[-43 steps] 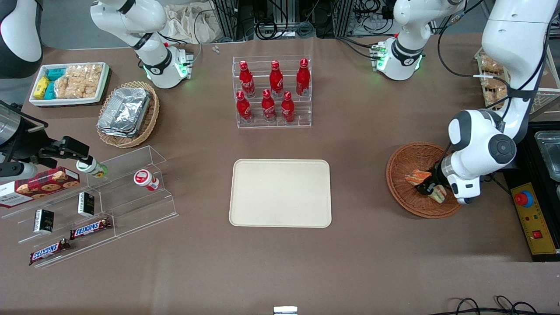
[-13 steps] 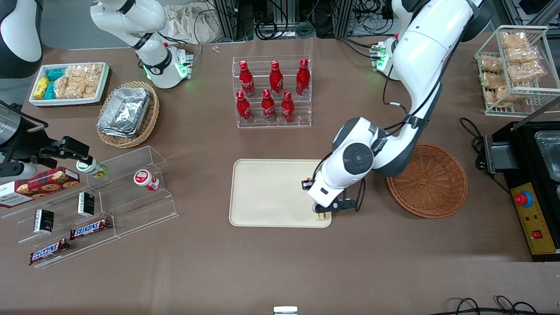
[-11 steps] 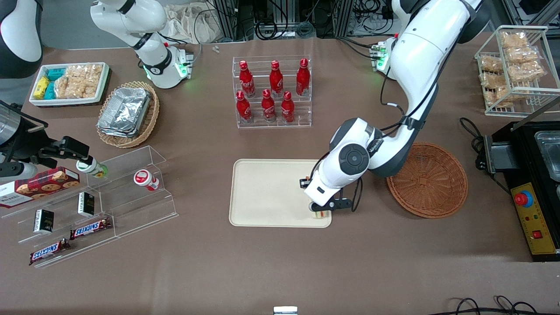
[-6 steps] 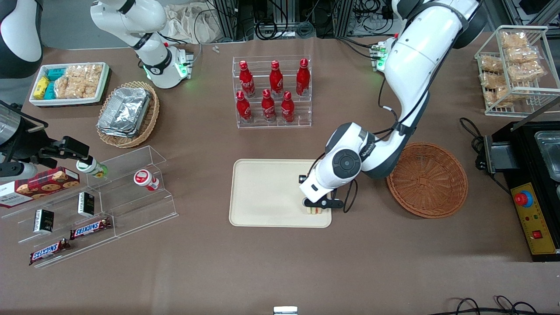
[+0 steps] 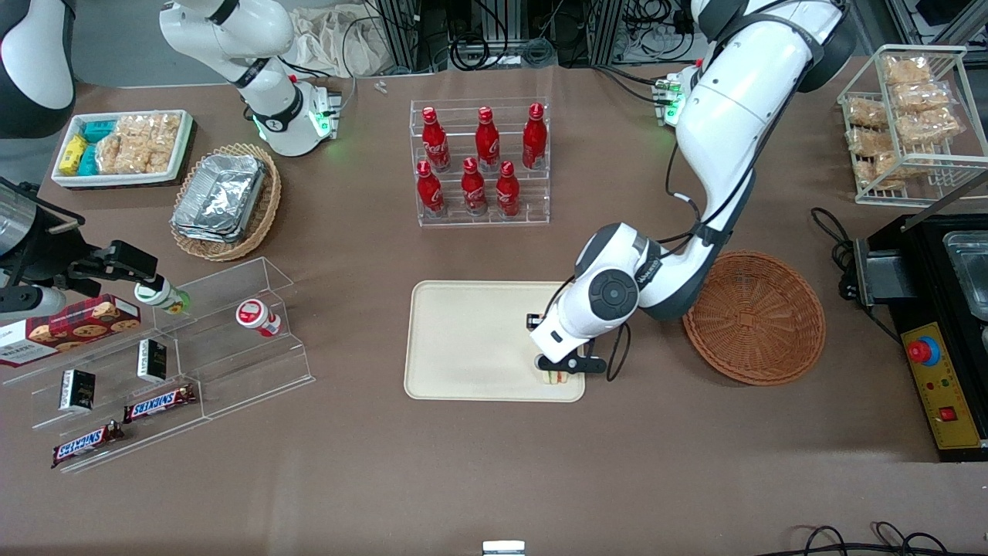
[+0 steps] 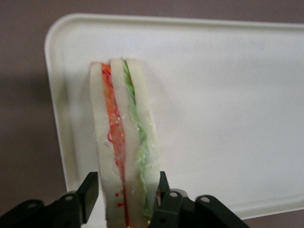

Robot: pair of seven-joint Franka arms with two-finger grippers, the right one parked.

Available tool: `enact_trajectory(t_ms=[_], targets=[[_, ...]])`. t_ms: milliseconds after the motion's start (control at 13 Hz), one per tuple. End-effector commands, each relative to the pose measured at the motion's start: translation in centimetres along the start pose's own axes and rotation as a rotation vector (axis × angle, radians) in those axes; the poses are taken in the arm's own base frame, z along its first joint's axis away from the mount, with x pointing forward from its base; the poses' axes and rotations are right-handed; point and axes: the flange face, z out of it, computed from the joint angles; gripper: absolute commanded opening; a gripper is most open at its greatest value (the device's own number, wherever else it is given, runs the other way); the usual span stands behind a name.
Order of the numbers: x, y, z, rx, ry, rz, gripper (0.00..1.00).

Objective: Place sandwich from basket to tray

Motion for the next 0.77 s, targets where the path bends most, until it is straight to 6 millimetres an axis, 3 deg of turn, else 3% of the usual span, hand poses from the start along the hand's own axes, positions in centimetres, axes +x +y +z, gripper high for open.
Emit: enact_trajectory(t_ms=[0,154,385,538,692], targets=[[-0.3,-0.9,-8.7,0.029,0.036,-0.001,1.00],[0.4,-4.1,-15.5,0.051,0.097,-0.051,1.00],[1.5,-12.9,-24.0,0.069,0.156,-0.181,1.00],[0.3,-16.2,-28.7,0.101,0.179,-0.221,1.00],[-1.9,-19.3,-31.8,0.161,0.180,-0.255,1.00]])
